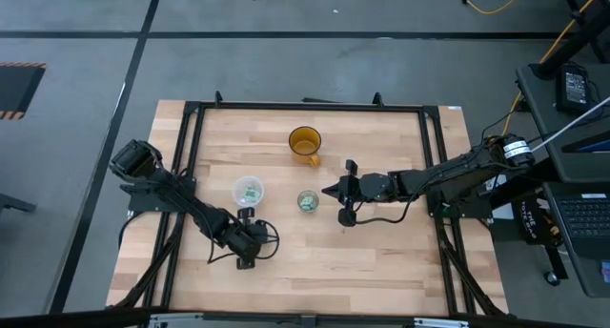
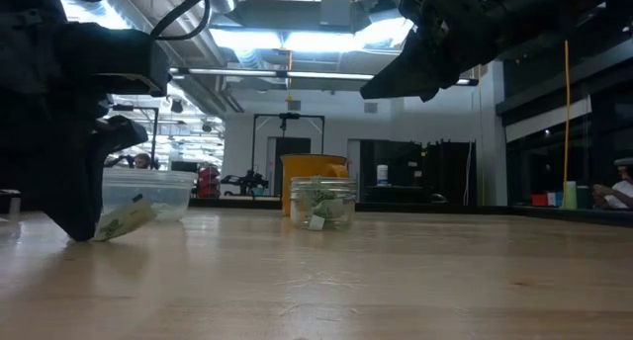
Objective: Pick and place Stevia / Truvia into bins
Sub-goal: Put the stevia packet into the plastic tupperware
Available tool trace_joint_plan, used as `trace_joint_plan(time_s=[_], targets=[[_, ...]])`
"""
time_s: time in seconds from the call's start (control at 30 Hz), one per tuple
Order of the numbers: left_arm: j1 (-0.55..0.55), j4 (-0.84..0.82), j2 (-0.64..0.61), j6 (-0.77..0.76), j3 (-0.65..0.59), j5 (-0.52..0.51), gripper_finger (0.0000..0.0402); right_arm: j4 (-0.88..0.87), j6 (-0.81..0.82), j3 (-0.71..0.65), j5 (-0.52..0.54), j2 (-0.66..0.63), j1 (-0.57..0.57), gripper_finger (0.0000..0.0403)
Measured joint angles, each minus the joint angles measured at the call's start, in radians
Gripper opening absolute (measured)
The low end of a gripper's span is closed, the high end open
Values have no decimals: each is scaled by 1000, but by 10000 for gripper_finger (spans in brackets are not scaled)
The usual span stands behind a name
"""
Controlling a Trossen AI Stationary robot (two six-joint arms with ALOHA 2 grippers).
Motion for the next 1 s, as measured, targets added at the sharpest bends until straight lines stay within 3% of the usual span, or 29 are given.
trace_joint_plan(time_s=[0.63, 0.87, 1.0], targets=[[-7, -50, -242, 141, -26, -77, 2, -17, 0, 0, 0, 0, 0, 13], [-8, -146, -320, 114, -49, -140, 2, -19, -1, 0, 0, 0, 0, 13], [-4, -235, -357, -4, -49, -230, 3, -22, -2, 0, 0, 0, 0, 13]])
